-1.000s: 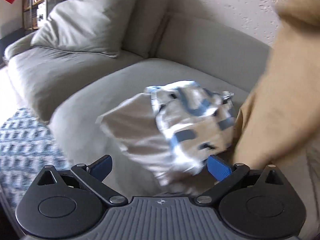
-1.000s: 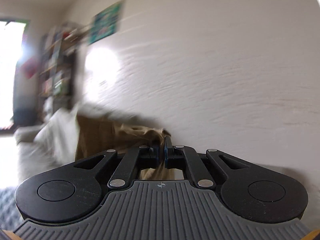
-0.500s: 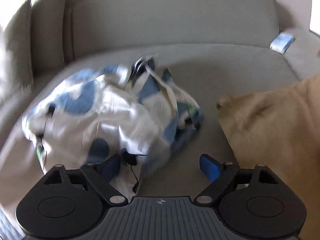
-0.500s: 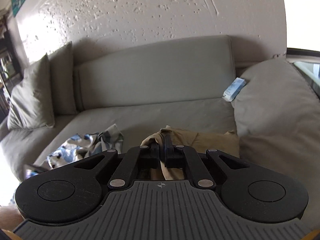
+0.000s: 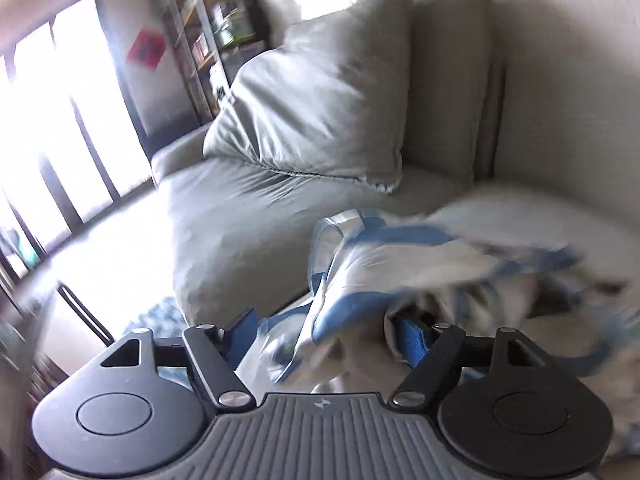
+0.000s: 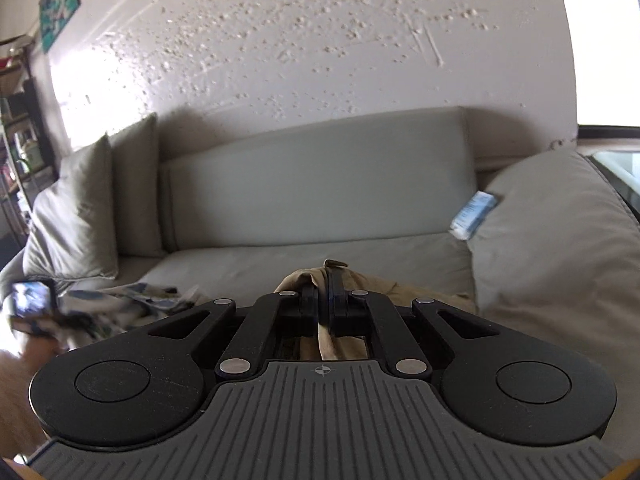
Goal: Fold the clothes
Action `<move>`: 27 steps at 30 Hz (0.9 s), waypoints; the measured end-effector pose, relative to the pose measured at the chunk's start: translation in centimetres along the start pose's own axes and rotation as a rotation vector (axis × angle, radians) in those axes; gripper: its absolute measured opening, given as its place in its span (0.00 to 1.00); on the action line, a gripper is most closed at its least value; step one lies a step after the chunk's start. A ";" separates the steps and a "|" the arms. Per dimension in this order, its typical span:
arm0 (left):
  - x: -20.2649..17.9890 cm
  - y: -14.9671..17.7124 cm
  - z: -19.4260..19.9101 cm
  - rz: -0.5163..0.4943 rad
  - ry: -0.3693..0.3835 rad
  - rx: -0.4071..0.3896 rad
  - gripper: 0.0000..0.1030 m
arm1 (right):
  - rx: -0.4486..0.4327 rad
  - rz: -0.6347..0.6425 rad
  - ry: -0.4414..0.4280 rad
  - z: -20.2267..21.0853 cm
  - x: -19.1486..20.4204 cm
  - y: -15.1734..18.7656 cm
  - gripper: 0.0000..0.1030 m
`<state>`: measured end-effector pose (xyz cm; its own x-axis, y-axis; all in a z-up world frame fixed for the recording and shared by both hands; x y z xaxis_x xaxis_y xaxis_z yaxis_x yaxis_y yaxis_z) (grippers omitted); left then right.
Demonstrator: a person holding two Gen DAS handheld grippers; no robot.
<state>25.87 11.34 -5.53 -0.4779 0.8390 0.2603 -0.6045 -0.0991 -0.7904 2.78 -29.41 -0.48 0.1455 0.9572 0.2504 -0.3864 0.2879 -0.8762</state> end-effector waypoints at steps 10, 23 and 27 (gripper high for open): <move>-0.6 9.1 13.9 -0.136 0.687 0.086 0.92 | 0.045 -0.307 -0.015 2.6 -3.4 2.0 0.08; -6.2 15.3 24.2 -0.381 0.948 0.079 0.92 | 0.114 -0.436 0.304 9.5 -11.0 8.0 0.59; -6.5 15.1 25.1 -0.411 0.928 0.054 0.92 | 0.099 -0.494 0.148 10.4 -10.7 8.7 0.59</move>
Point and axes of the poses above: each gripper's, at about its wrist camera, not at the fingertips, and z roughly against the way its jaws point, x to its left, y to its underside, the point moved 4 cm from there along -z, roughly the way its jaws point, and after that the axes turned 4 degrees about -y, right-handed, at the moved point
